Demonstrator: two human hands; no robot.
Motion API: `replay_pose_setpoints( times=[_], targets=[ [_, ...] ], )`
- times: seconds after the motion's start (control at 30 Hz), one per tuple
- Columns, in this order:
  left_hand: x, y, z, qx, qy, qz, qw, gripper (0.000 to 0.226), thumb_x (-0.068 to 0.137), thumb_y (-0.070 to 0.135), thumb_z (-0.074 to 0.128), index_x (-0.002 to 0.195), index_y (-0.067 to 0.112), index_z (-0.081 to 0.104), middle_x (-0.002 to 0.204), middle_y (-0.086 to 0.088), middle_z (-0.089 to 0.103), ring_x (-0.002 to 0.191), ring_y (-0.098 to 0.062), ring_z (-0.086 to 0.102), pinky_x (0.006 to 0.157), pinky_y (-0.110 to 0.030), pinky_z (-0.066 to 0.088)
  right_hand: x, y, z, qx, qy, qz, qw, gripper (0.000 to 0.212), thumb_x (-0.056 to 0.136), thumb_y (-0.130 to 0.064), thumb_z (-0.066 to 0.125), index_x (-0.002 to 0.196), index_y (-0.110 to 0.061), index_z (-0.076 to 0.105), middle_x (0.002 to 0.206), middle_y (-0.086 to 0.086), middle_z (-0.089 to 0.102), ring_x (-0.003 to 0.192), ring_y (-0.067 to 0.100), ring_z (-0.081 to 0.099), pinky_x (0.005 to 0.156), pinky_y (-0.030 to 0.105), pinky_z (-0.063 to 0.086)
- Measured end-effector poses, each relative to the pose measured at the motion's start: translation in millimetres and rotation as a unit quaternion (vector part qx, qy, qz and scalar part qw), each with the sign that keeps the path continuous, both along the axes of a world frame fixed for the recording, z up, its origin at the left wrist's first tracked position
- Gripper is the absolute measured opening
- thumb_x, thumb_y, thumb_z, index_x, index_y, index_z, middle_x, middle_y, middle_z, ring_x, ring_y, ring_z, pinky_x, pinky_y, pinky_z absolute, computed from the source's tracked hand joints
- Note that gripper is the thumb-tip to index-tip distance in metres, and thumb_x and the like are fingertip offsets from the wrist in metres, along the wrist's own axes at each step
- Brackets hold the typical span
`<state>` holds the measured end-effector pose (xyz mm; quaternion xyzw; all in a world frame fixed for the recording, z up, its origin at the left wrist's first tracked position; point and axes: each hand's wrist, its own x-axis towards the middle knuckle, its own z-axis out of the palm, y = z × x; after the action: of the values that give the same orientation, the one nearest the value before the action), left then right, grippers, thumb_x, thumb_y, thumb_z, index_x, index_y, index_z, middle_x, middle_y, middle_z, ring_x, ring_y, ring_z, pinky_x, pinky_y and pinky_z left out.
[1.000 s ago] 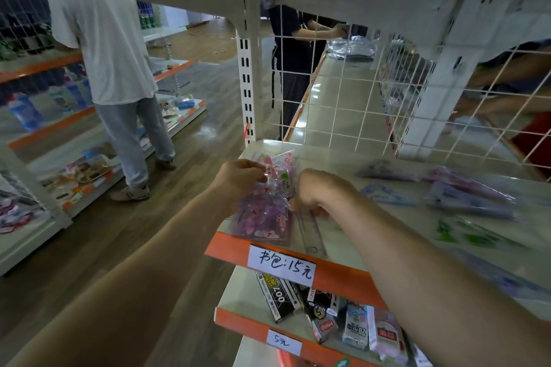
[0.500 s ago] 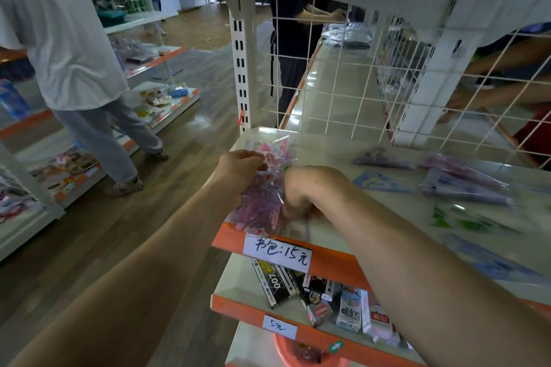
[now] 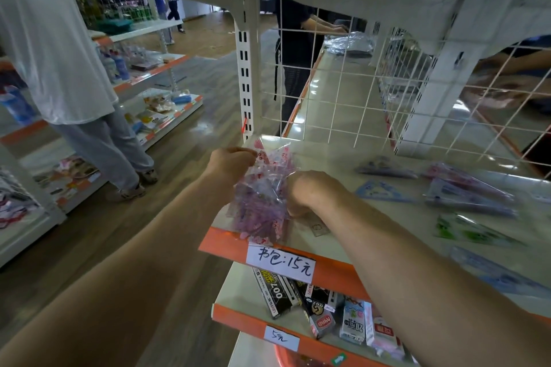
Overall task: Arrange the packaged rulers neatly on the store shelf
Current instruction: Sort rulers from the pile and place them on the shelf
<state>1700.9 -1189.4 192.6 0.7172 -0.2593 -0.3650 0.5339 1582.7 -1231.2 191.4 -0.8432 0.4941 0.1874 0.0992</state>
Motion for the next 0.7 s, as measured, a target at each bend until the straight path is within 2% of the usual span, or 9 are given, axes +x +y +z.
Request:
replay_pose_setpoints(
  times=[0.1, 0.23, 0.3, 0.37, 0.4, 0.5, 0.6, 0.67, 0.7],
  targets=[
    [-1.4, -1.5, 1.6, 0.008, 0.005, -0.013, 1.0, 0.014, 0.087, 0.001, 0.058, 0.097, 0.006, 0.067, 0.072, -0.004, 0.053, 0.065, -0.013, 0.045, 0.057, -0.025, 0.037, -8.5, 2.1, 5.4, 0.042, -0.052, -0.03, 0.997, 0.033, 0.092, -0.028, 0.057, 0.117, -0.006, 0.056, 0.079, 0.005, 0.05, 0.082, 0.024, 0.058, 0.073, 0.031, 0.047],
    [-9.2, -8.4, 5.0, 0.016, 0.007, -0.037, 0.999, 0.012, 0.088, 0.002, 0.057, 0.091, 0.008, 0.067, 0.077, -0.002, 0.058, 0.07, -0.012, 0.048, 0.069, -0.027, 0.039, -15.6, -2.9, 11.5, 0.15, -0.188, -0.117, 0.964, 0.026, 0.096, -0.021, 0.051, 0.107, 0.001, 0.058, 0.085, 0.015, 0.06, 0.063, 0.028, 0.061, 0.059, 0.033, 0.054],
    [-11.3, -12.8, 5.8, 0.014, 0.015, -0.046, 0.999, 0.013, 0.089, 0.003, 0.056, 0.083, 0.009, 0.066, 0.08, -0.004, 0.061, 0.071, -0.013, 0.05, 0.073, -0.028, 0.039, -17.3, -7.9, 13.3, 0.199, -0.279, -0.158, 0.926, 0.021, 0.095, -0.019, 0.052, 0.104, 0.0, 0.057, 0.094, 0.017, 0.062, 0.071, 0.03, 0.065, 0.062, 0.038, 0.058],
    [-13.0, -16.5, 5.8, 0.007, 0.026, -0.05, 0.998, 0.015, 0.089, 0.0, 0.054, 0.087, 0.007, 0.067, 0.081, -0.005, 0.062, 0.069, -0.013, 0.051, 0.067, -0.025, 0.044, -19.7, -11.3, 13.8, 0.234, -0.335, -0.172, 0.896, 0.029, 0.094, -0.03, 0.056, 0.108, -0.005, 0.058, 0.102, 0.014, 0.065, 0.079, 0.026, 0.066, 0.066, 0.038, 0.059],
    [-14.0, -17.5, 6.8, 0.003, 0.029, -0.054, 0.998, 0.016, 0.089, -0.001, 0.052, 0.094, 0.004, 0.067, 0.081, -0.006, 0.062, 0.067, -0.013, 0.052, 0.058, -0.021, 0.047, -20.1, -12.3, 13.1, 0.233, -0.339, -0.167, 0.896, 0.033, 0.09, -0.036, 0.061, 0.108, -0.008, 0.059, 0.099, 0.01, 0.065, 0.075, 0.022, 0.065, 0.061, 0.033, 0.058],
    [-15.5, -17.0, 10.5, -0.003, 0.037, -0.066, 0.997, 0.019, 0.091, 0.001, 0.053, 0.106, 0.0, 0.065, 0.088, -0.009, 0.063, 0.069, -0.013, 0.055, 0.04, -0.015, 0.046, -16.9, -15.1, 7.3, 0.203, -0.329, -0.154, 0.909, 0.044, 0.083, -0.024, 0.072, 0.119, -0.005, 0.055, 0.085, 0.006, 0.058, 0.06, 0.016, 0.055, 0.045, 0.023, 0.049],
    [-8.0, -11.9, 12.3, 0.018, 0.055, -0.067, 0.996, 0.013, 0.091, 0.005, 0.056, 0.095, 0.009, 0.067, 0.094, -0.008, 0.063, 0.082, -0.016, 0.056, 0.061, -0.031, 0.048, -16.1, -26.0, 5.9, 0.211, -0.41, -0.201, 0.864, 0.044, 0.084, -0.007, 0.069, 0.124, -0.002, 0.051, 0.075, 0.006, 0.051, 0.056, 0.014, 0.049, 0.047, 0.024, 0.044],
    [2.4, -9.2, 11.1, 0.03, 0.063, -0.049, 0.996, 0.012, 0.089, 0.007, 0.058, 0.084, 0.014, 0.066, 0.088, -0.005, 0.059, 0.085, -0.019, 0.052, 0.083, -0.043, 0.044, -20.6, -36.2, 6.7, 0.2, -0.456, -0.216, 0.84, 0.033, 0.083, -0.001, 0.067, 0.115, -0.001, 0.056, 0.069, 0.009, 0.052, 0.053, 0.015, 0.047, 0.048, 0.025, 0.04],
    [8.2, -7.9, 9.8, 0.033, 0.062, -0.033, 0.997, 0.013, 0.089, 0.007, 0.058, 0.082, 0.015, 0.066, 0.086, -0.004, 0.057, 0.086, -0.019, 0.05, 0.088, -0.048, 0.041, -23.0, -41.5, 5.6, 0.177, -0.457, -0.209, 0.846, 0.022, 0.084, -0.001, 0.065, 0.105, -0.001, 0.059, 0.067, 0.01, 0.052, 0.052, 0.016, 0.048, 0.049, 0.025, 0.04]
  ],
)
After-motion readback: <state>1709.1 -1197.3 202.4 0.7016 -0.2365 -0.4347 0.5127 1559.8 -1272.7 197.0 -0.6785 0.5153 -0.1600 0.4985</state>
